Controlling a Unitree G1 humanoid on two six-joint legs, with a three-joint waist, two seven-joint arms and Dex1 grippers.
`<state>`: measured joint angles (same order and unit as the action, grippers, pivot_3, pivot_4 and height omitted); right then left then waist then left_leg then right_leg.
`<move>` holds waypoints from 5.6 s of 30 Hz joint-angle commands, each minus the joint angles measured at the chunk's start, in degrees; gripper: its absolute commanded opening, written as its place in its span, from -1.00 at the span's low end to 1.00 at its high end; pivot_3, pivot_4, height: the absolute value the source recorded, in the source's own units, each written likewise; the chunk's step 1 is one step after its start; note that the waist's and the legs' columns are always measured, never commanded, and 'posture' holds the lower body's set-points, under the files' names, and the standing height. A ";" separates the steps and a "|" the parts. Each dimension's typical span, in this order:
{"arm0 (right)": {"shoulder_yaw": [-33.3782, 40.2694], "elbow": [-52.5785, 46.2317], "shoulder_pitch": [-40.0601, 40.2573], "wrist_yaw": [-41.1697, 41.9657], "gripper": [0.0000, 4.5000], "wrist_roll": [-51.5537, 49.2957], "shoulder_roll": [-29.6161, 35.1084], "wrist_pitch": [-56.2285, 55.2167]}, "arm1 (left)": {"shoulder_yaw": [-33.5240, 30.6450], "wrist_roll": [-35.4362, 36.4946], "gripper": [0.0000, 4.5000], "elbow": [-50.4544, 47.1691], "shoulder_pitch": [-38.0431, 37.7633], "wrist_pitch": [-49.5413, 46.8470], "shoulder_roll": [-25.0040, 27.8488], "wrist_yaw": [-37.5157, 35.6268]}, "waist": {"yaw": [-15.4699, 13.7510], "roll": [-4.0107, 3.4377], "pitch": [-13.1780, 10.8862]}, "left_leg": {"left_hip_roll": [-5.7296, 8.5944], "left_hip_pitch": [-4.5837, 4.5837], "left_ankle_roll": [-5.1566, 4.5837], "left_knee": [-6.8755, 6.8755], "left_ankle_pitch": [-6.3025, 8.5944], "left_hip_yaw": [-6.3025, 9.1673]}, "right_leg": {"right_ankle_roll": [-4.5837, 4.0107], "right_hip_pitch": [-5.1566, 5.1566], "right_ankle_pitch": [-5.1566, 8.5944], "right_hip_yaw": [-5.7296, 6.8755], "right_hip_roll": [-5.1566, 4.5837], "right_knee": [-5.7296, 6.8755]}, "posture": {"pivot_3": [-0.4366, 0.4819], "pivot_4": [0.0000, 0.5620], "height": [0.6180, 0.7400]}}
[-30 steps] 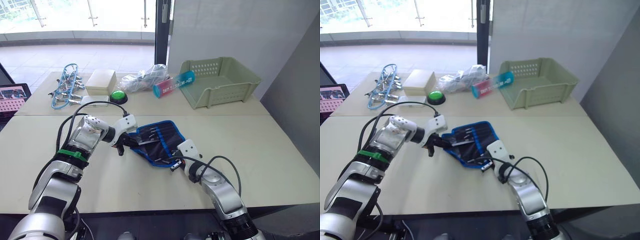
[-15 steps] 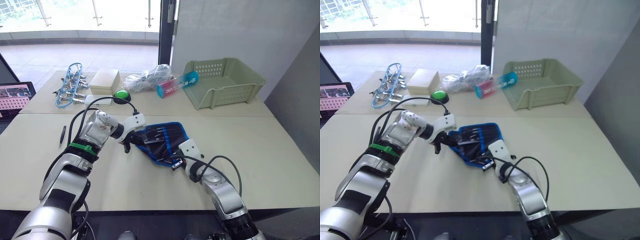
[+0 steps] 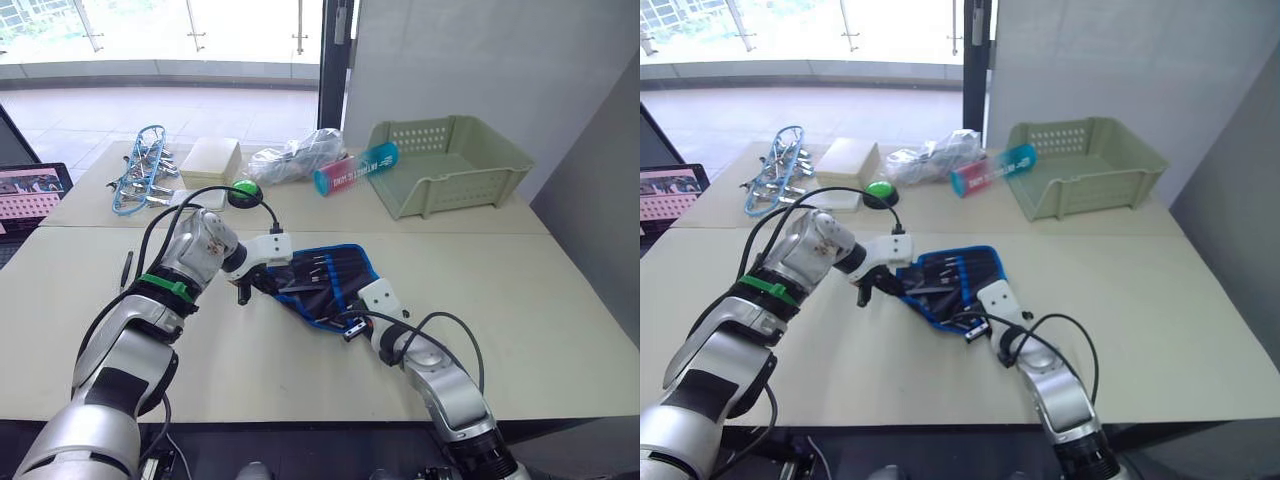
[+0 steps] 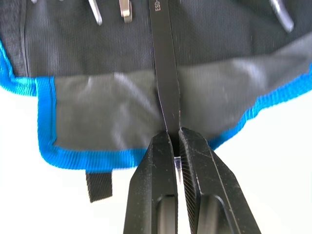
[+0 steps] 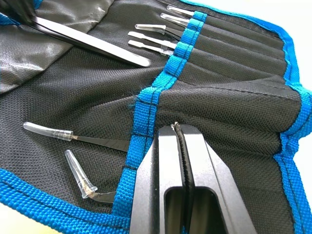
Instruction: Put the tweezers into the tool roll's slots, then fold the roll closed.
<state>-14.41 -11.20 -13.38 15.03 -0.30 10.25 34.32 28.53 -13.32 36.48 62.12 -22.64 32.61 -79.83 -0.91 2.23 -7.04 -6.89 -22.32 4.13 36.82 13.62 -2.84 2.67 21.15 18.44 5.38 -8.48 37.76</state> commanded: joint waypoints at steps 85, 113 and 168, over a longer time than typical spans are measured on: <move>0.37 1.87 9.96 -5.11 -1.00 1.72 -2.27 8.30 | -5.37 -6.04 -0.99 14.15 8.13 -2.73 -19.07 16.20 | -0.83 0.07 0.21 | 0.06 0.36 -0.44 0.22 0.25 0.17 | 0.07 -0.60 0.03 0.02 0.00 -0.19 | -0.05 -0.47 0.61; 0.01 1.65 9.48 -4.84 -1.00 1.81 -2.09 9.35 | -8.87 -1.69 -0.99 18.25 7.05 -0.97 -27.47 24.78 | -1.42 0.05 0.27 | 0.09 0.53 -0.49 0.26 0.28 0.22 | 0.08 -0.86 0.04 0.01 0.00 -0.29 | -0.05 -0.47 0.61; -1.79 2.75 5.43 4.14 -1.00 1.39 4.27 8.52 | -83.06 37.08 0.99 -54.02 -75.55 -18.55 -1.62 43.29 | 0.52 0.20 0.26 | 0.07 0.70 -0.47 -0.13 0.42 0.39 | 0.03 -0.72 0.13 0.09 0.01 -0.65 | -0.05 -0.47 0.61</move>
<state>-14.82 -14.75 -10.71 18.49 0.69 13.38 37.73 -53.88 22.52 -15.48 -13.43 -42.32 30.88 -37.84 -0.39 2.43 -6.79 -6.81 -21.61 3.67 36.68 14.05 -2.44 2.69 20.42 18.58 5.46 -8.48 37.11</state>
